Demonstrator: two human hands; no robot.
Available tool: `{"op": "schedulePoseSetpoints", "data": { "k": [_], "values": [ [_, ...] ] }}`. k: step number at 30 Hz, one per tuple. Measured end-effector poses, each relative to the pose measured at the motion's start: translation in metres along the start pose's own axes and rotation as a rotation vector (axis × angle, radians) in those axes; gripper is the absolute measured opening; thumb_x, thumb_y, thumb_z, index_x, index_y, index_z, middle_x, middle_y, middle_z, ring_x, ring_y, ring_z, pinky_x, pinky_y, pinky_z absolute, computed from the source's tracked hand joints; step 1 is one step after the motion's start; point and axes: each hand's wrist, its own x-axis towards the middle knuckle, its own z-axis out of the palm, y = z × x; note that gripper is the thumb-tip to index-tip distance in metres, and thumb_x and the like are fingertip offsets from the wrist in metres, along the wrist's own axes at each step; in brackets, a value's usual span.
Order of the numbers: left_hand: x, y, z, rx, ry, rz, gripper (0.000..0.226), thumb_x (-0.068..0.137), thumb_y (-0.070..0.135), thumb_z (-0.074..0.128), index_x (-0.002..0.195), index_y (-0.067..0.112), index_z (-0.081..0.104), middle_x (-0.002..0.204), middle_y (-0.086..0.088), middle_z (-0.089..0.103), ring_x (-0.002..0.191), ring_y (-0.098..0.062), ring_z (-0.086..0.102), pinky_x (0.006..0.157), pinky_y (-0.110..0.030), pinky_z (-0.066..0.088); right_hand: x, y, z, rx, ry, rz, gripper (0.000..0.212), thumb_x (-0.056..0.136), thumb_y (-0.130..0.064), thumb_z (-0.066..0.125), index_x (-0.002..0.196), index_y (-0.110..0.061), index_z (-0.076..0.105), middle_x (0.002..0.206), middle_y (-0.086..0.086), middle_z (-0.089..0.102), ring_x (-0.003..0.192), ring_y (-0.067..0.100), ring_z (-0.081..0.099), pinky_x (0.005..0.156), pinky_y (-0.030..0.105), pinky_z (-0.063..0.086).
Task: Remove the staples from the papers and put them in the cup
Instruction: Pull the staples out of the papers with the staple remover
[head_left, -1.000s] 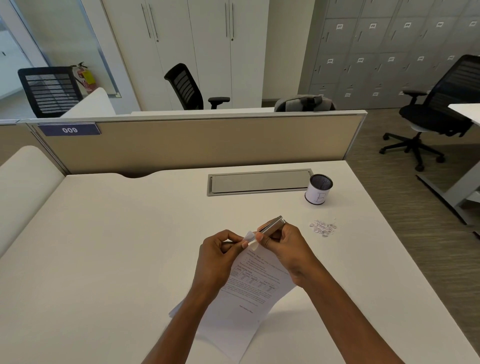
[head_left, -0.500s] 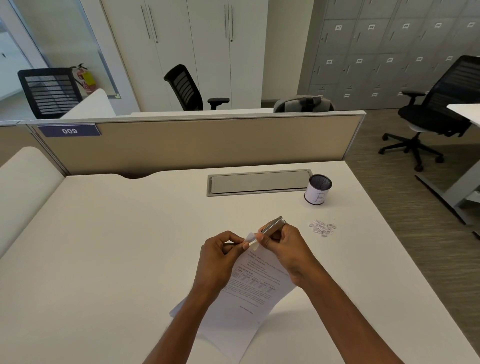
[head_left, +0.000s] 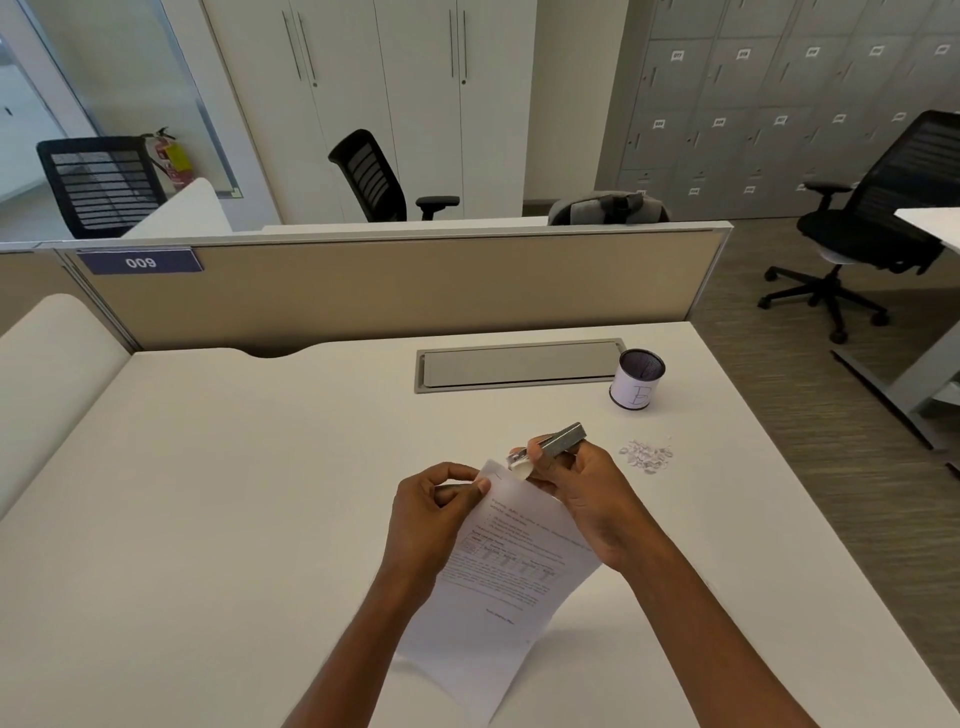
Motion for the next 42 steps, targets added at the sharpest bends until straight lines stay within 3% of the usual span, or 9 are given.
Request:
{"op": "schedulePoseSetpoints", "data": {
  "k": [7,13,16,21,24,29,33,36,42],
  "values": [
    [0.003,-0.002,-0.002,-0.118,0.033,-0.132,0.011,0.099,0.024,0.075,0.104,0.020,0.084,0.092,-0.002,0.085,0.077,-0.020,0.080,0.064,-0.026,0.057,0.007,0.003,-0.004,0.108,0.026,-0.030,0.040,0.082,-0.043,0.078,0.107,-0.016,0.064,0.094,0.012,0.076,0.090,0.024,0.068,0.096,0.039,0.056],
    [0.007,-0.005,-0.001,-0.064,-0.065,-0.129,0.012,0.097,0.027,0.077,0.105,0.023,0.085,0.096,0.000,0.085,0.091,-0.029,0.080,0.078,-0.037,0.059,0.013,0.012,0.004,-0.026,0.039,0.016,0.029,0.093,-0.043,0.071,0.112,-0.022,0.064,0.102,0.002,0.082,0.098,0.028,0.076,0.090,0.040,0.058],
    [0.010,-0.010,-0.001,-0.014,-0.083,-0.124,0.011,0.098,0.028,0.077,0.102,0.024,0.086,0.093,0.002,0.085,0.088,-0.027,0.080,0.076,-0.033,0.058,0.019,0.019,0.005,-0.021,0.045,0.035,0.026,0.096,-0.039,0.069,0.114,-0.021,0.065,0.105,-0.002,0.082,0.101,0.025,0.077,0.083,0.029,0.057],
    [0.019,-0.024,-0.005,0.054,-0.055,-0.133,0.015,0.101,0.024,0.072,0.094,0.019,0.084,0.087,0.000,0.084,0.084,-0.027,0.079,0.073,-0.031,0.057,0.034,0.031,0.001,0.069,0.067,0.070,0.020,0.098,-0.028,0.069,0.113,-0.014,0.069,0.112,0.004,0.080,0.103,0.020,0.077,0.094,0.027,0.058],
    [0.028,-0.037,-0.009,0.111,-0.011,-0.165,0.019,0.103,0.025,0.068,0.091,0.020,0.081,0.085,-0.001,0.082,0.086,-0.029,0.078,0.072,-0.033,0.056,0.046,0.037,-0.004,0.000,0.138,0.005,0.015,0.094,-0.017,0.076,0.107,-0.010,0.072,0.104,0.009,0.080,0.098,0.023,0.077,0.080,0.023,0.061],
    [0.047,-0.057,-0.025,0.126,0.063,-0.221,0.018,0.104,0.023,0.063,0.092,0.020,0.076,0.088,-0.004,0.080,0.087,-0.027,0.077,0.068,-0.034,0.057,0.080,0.052,-0.011,0.002,0.203,0.012,0.026,0.080,-0.007,0.087,0.095,-0.005,0.067,0.101,0.020,0.077,0.094,0.034,0.075,0.093,0.039,0.061],
    [0.069,-0.070,-0.041,0.096,0.117,-0.271,0.017,0.105,0.022,0.062,0.094,0.019,0.075,0.090,-0.003,0.080,0.087,-0.026,0.078,0.069,-0.036,0.060,0.124,0.064,-0.008,-0.120,0.221,0.041,0.027,0.075,-0.010,0.091,0.088,-0.011,0.068,0.096,0.011,0.071,0.092,0.028,0.075,0.093,0.041,0.054],
    [0.083,-0.078,-0.049,0.099,0.141,-0.281,0.018,0.105,0.022,0.062,0.093,0.020,0.075,0.091,-0.002,0.080,0.087,-0.025,0.078,0.070,-0.037,0.060,0.157,0.068,-0.004,-0.185,0.224,0.026,0.023,0.083,-0.009,0.085,0.102,-0.007,0.073,0.099,0.012,0.075,0.090,0.028,0.078,0.093,0.039,0.055],
    [0.125,-0.098,-0.062,0.086,0.157,-0.325,0.016,0.106,0.023,0.063,0.097,0.020,0.076,0.093,-0.001,0.080,0.087,-0.024,0.078,0.069,-0.035,0.060,0.244,0.086,0.006,-0.746,0.182,-0.188,0.015,0.095,-0.013,0.073,0.109,-0.011,0.078,0.108,0.006,0.077,0.103,0.025,0.069,0.093,0.041,0.054]
  ]
}}
